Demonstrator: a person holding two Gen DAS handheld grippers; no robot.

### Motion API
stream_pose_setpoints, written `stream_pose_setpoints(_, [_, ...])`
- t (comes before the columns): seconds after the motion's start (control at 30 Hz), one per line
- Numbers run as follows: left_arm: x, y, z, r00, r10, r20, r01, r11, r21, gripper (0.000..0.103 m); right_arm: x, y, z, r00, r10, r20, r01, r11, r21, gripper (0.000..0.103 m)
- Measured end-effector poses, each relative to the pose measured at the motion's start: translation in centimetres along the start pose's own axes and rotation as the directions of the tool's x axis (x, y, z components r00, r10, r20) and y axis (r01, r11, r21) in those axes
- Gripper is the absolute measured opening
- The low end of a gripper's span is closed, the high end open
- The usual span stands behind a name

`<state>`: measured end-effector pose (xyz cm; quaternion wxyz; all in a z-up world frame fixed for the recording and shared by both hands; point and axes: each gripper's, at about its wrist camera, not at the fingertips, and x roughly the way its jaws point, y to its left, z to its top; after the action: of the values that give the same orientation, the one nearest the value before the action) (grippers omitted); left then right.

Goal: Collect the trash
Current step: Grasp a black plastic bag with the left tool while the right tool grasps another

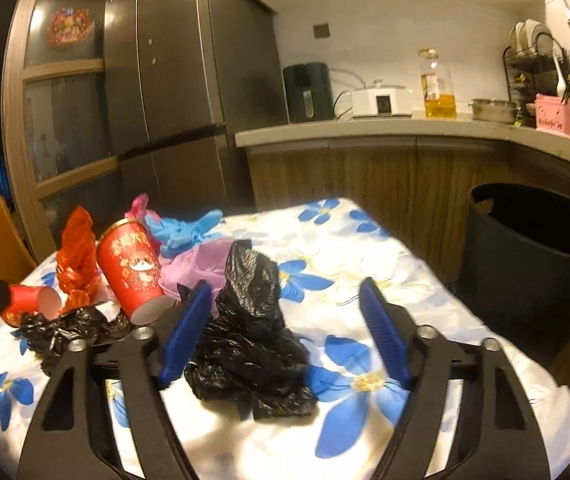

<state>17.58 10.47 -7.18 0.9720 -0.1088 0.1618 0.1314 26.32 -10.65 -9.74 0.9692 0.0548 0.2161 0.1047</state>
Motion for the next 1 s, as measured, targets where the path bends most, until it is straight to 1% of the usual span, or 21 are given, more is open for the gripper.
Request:
stream_pose_setpoints(0.03, [0.2,0.5,0.0,1.0,0.007,-0.007,-0.007,1.0,-0.008,0.089,0.5,0.1,0.0,1.0,0.008,-0.016,-0.008,1.0,-0.001,0.057])
stream_pose_setpoints(0.07, [0.6,0.9,0.0,1.0,0.011,-0.018,-0.011,1.0,-0.016,0.089,0.8,0.2,-0.1,1.0,0.011,-0.027,-0.011,1.0,-0.005,0.043])
stream_pose_setpoints(0.1, [0.9,1.2,0.0,1.0,0.005,-0.027,-0.005,1.0,-0.023,0.089,1.2,0.4,-0.2,0.999,0.015,-0.043,-0.016,1.0,-0.015,0.037])
stream_pose_setpoints(0.17, [1.3,1.3,-0.1,0.999,-0.001,-0.04,0.0,1.0,-0.024,0.089,1.5,0.6,-0.4,0.998,0.024,-0.057,-0.025,0.999,-0.027,0.017])
stream_pose_setpoints(0.23, [1.9,1.0,-0.2,0.998,-0.011,-0.06,0.01,1.0,-0.013,0.089,1.3,0.8,-0.4,0.998,0.031,-0.049,-0.032,0.999,-0.031,0.008])
stream_pose_setpoints(0.27, [2.3,0.8,-0.2,0.997,-0.015,-0.072,0.014,1.0,-0.006,0.089,1.1,0.8,-0.4,0.999,0.03,-0.042,-0.031,0.999,-0.03,0.006])
stream_pose_setpoints(0.47, [4.5,0.1,-0.5,0.99,-0.027,-0.142,0.027,1.0,-0.002,0.088,-2.1,0.1,0.0,1.0,0.022,0.019,-0.021,1.0,-0.017,0.004])
stream_pose_setpoints(0.63, [5.6,-0.1,-1.1,0.981,-0.029,-0.192,0.032,0.999,0.009,0.079,-4.9,-0.6,0.7,0.998,0.024,0.064,-0.023,1.0,-0.01,0.004])
stream_pose_setpoints(0.73, [6.1,-0.3,-1.4,0.976,-0.03,-0.215,0.034,0.999,0.013,0.071,-6.0,-0.8,0.8,0.996,0.022,0.081,-0.022,1.0,-0.003,0.004])
stream_pose_setpoints(0.83, [6.5,-0.5,-1.7,0.969,-0.037,-0.246,0.045,0.999,0.027,0.056,-6.8,-1.1,1.0,0.995,0.02,0.093,-0.021,1.0,0.005,0.004])
stream_pose_setpoints(0.9, [6.9,-0.7,-2.0,0.96,-0.043,-0.276,0.054,0.998,0.031,0.04,-7.3,-1.2,1.1,0.995,0.018,0.099,-0.018,1.0,0.006,0.004])
stream_pose_setpoints(0.93, [6.9,-0.8,-2.1,0.956,-0.049,-0.288,0.06,0.998,0.031,0.036,-7.4,-1.3,1.1,0.995,0.018,0.101,-0.019,1.0,0.007,0.004])
stream_pose_setpoints(1.0, [6.7,-0.8,-2.2,0.955,-0.058,-0.292,0.07,0.997,0.029,0.025,-7.9,-1.5,1.2,0.994,0.016,0.106,-0.017,1.0,0.009,0.004])
